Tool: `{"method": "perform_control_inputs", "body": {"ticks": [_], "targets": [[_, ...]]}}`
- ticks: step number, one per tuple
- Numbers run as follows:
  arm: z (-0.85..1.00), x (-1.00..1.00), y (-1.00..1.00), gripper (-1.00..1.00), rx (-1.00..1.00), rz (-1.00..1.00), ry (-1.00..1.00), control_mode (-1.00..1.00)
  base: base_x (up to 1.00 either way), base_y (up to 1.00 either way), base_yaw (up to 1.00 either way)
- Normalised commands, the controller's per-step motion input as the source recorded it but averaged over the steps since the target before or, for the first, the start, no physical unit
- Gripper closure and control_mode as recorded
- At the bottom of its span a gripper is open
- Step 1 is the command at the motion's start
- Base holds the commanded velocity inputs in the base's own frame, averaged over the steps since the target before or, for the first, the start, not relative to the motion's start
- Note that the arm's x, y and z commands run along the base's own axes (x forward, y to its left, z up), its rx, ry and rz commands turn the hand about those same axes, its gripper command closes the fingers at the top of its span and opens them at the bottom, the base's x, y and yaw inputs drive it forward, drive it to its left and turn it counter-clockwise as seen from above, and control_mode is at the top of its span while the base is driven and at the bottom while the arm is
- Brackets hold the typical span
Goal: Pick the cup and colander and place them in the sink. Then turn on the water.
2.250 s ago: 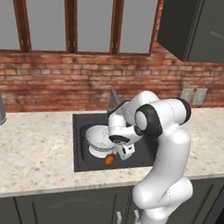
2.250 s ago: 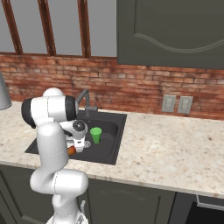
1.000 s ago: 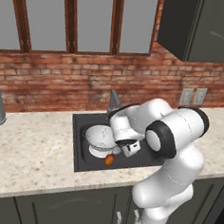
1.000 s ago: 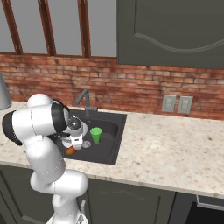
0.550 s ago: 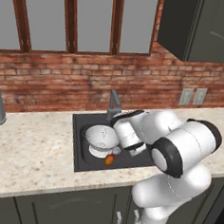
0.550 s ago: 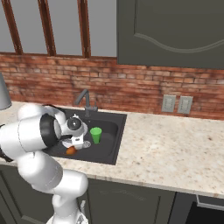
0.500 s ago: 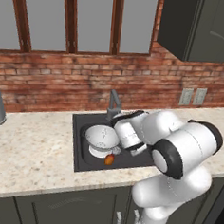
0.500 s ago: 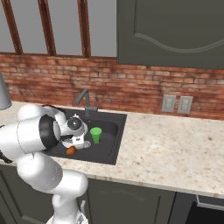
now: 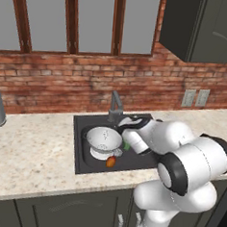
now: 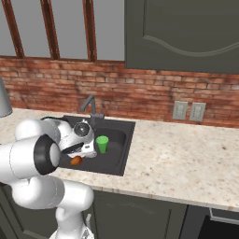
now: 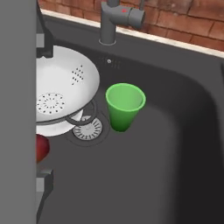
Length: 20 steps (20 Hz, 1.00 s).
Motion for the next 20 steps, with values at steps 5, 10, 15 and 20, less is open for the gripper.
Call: {"method": "perform_control_inputs", "body": {"ticks": [5, 10, 15, 20], "targets": [[0.19, -0.02, -0.25, -1.00, -0.08, 0.00, -0.05, -1.00, 0.00, 0.00, 0.00], [0.12, -0.07, -0.24, -1.00, -0.07, 0.00, -0.05, -1.00, 0.00, 0.00, 0.00], [0.02, -0.03, -0.23, -1.00, -0.10, 0.00, -0.06, -1.00, 0.00, 0.00, 0.00], [0.00, 0.00, -0.17, -1.00, -0.10, 0.00, -0.08, -1.00, 0.00, 0.00, 0.00]]}}
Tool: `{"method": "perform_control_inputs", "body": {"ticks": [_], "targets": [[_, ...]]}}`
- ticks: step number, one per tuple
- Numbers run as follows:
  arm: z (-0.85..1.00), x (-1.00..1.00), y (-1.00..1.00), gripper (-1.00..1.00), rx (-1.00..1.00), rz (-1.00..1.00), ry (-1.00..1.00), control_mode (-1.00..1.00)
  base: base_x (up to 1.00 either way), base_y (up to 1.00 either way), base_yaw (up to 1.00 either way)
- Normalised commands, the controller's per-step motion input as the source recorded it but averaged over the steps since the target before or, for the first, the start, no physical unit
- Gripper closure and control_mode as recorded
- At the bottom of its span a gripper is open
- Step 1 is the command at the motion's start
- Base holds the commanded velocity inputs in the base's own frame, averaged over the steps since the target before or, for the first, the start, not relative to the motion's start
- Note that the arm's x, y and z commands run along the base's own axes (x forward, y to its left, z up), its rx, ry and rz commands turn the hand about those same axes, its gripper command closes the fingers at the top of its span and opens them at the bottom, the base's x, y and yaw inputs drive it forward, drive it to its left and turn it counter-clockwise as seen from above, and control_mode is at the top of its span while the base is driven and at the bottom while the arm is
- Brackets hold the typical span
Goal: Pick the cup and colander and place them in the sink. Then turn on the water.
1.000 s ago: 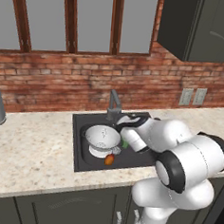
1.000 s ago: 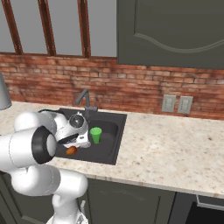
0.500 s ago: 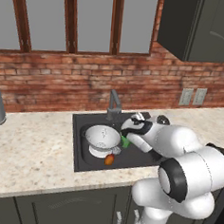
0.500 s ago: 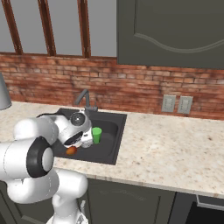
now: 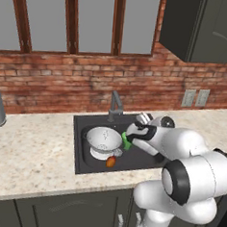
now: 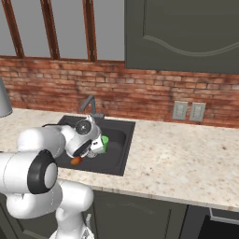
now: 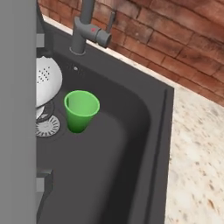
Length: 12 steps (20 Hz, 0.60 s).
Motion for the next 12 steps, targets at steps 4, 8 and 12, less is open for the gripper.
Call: {"method": "perform_control_inputs", "body": {"ticks": [4, 8, 12], "targets": [[0.00, 0.00, -0.09, -1.00, -0.08, 0.00, -0.07, -1.00, 0.00, 0.00, 0.00], [0.03, -0.01, -0.01, -1.00, -0.06, 0.00, -0.06, -1.00, 0.00, 0.00, 0.00], [0.03, -0.30, 0.00, -1.00, -0.08, 0.00, -0.14, -1.00, 0.00, 0.00, 0.00]]}}
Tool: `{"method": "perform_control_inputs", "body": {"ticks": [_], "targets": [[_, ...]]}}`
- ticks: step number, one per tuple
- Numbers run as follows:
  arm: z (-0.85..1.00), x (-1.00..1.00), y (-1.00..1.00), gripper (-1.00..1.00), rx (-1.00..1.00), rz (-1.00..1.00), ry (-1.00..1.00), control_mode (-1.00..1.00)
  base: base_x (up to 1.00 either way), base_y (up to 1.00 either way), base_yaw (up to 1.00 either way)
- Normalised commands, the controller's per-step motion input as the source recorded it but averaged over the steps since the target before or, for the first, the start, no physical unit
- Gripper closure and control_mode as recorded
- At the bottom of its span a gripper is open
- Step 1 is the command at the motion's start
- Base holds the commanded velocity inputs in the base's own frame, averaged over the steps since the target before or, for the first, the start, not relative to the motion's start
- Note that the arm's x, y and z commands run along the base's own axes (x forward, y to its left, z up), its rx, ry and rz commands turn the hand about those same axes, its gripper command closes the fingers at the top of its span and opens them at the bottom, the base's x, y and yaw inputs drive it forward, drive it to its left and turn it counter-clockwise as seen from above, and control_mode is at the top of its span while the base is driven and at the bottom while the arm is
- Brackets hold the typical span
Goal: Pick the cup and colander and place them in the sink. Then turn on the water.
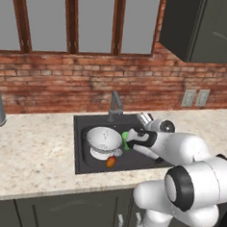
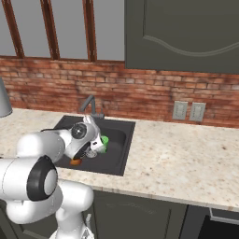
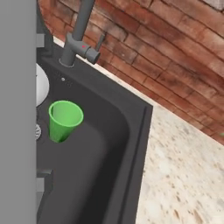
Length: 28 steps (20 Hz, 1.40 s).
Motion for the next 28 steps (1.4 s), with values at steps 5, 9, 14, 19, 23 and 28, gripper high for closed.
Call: {"method": "perform_control_inputs", "body": {"ticks": [5, 9, 14, 19, 23, 28], "targets": [[0.00, -0.14, 0.00, -1.00, -0.07, 0.03, -0.15, -1.00, 0.00, 0.00, 0.00], [0.00, -0.08, 0.00, -1.00, -0.06, 0.04, -0.14, -1.00, 0.00, 0.00, 0.00], [0.00, -0.01, -0.02, -1.00, -0.06, 0.04, -0.15, -1.00, 0.00, 0.00, 0.00], [0.00, 0.00, -0.01, -1.00, -0.05, 0.06, -0.15, -1.00, 0.00, 0.00, 0.00], [0.00, 0.00, 0.00, -1.00, -0.08, 0.05, -0.14, -1.00, 0.00, 0.00, 0.00], [0.00, 0.00, 0.00, -1.00, -0.12, 0.03, -0.13, -1.00, 0.00, 0.00, 0.00]]}}
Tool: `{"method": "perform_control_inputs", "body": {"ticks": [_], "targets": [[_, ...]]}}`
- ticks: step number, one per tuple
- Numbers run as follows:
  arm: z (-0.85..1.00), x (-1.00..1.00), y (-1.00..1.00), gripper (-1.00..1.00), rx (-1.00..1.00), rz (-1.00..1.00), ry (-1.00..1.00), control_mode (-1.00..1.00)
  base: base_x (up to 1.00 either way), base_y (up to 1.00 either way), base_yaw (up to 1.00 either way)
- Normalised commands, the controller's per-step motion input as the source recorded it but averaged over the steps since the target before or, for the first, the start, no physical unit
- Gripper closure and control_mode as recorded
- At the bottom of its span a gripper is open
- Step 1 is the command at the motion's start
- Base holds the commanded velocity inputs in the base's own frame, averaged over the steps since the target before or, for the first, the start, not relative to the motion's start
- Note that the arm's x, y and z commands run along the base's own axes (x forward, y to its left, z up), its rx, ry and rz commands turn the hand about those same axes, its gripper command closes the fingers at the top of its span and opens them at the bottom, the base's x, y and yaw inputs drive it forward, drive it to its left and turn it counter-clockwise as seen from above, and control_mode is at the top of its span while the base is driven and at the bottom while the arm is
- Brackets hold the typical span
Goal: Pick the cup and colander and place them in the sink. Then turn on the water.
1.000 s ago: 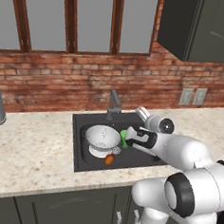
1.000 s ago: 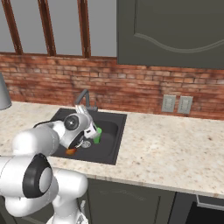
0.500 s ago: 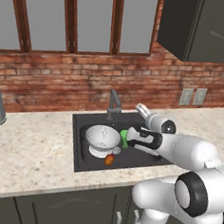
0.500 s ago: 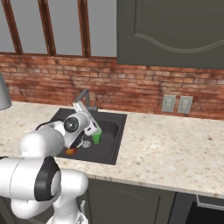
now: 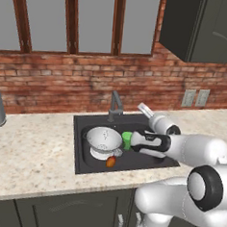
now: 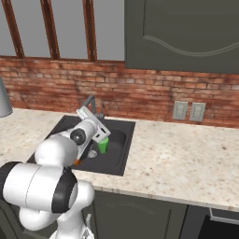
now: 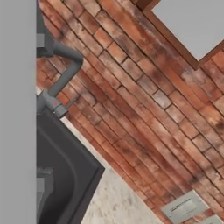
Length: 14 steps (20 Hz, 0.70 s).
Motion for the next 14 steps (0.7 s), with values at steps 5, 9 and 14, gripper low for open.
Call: {"method": "perform_control_inputs", "body": {"ticks": [5, 9, 14], "targets": [[0.00, 0.00, 0.00, -1.00, -0.11, 0.02, -0.12, -1.00, 0.00, 0.00, 0.00], [0.00, -0.02, -0.05, -1.00, -0.08, 0.02, -0.10, -1.00, 0.00, 0.00, 0.00], [0.00, -0.03, -0.11, -1.00, -0.07, 0.03, -0.09, -1.00, 0.00, 0.00, 0.00]]}}
